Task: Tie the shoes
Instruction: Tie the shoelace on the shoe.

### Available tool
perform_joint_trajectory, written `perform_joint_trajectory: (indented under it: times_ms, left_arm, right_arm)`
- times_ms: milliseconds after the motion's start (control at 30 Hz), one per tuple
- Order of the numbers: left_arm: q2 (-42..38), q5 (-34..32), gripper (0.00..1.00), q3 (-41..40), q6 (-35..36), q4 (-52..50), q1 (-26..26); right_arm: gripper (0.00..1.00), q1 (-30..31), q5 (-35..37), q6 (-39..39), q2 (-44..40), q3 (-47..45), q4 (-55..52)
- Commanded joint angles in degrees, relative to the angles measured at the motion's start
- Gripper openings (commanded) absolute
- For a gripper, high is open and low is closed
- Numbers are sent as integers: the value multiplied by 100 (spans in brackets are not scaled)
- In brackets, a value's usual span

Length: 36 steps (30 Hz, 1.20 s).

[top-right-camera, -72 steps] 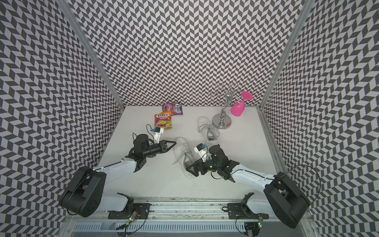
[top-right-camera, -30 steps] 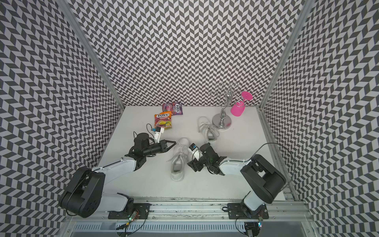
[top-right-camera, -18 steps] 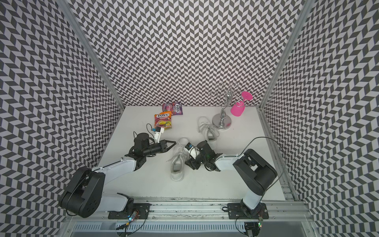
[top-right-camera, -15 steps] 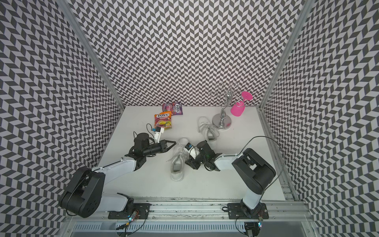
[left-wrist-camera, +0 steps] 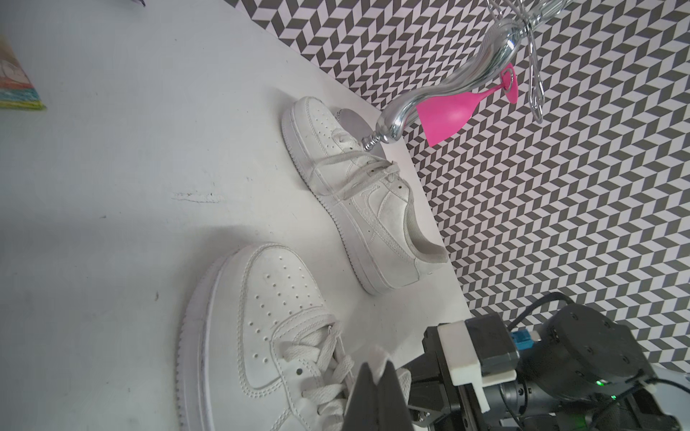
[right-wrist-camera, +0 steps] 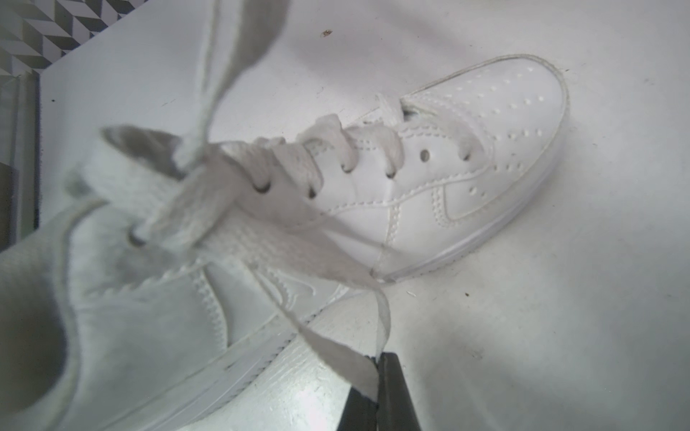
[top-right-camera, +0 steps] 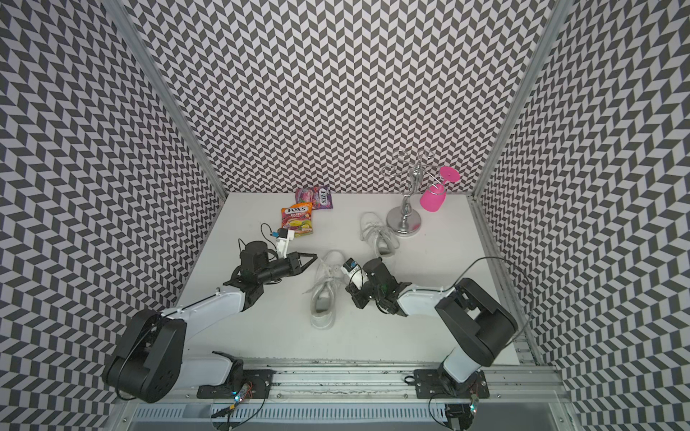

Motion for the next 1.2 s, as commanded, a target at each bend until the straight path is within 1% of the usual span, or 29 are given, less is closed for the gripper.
perform_joint_trajectory:
  times_ms: [0, 67, 167, 267, 400, 567, 800, 1033, 1167]
  left_arm:
    - [-169, -184, 0, 8, 87, -136, 77]
    - [-210, -235, 0, -28, 97, -175, 118]
    - [-267, -312, 0, -93, 123, -245, 189]
    - [-288, -335, 0, -176, 119, -261, 267]
    - [-296, -355, 0, -258, 123, -261, 368]
    - [-308, -367, 0, -328, 147, -288, 538]
    - [-301, -362, 0, -412, 156, -274, 773]
    - [-248, -318, 0, -423, 181, -283, 897]
    - [-222, -283, 0, -421, 198, -275, 954]
  right_arm:
    - [3, -34, 227, 265, -218, -72, -35]
    - [0, -34, 375, 375, -287, -56, -171]
    - [0, -50, 747, 702, -429, -52, -382]
    - [0, -80, 952, 1050, -528, -120, -454]
    - [0, -102, 1346, 1398, -444, -110, -697]
    - [0, -113, 2007, 1768, -446, -147, -935]
    - [0, -113, 2559, 1910, -506, -117, -1199]
    - [0, -118, 3129, 2131, -553, -104, -1397]
    - [0, -114, 3262, 2150, -608, -121, -1410]
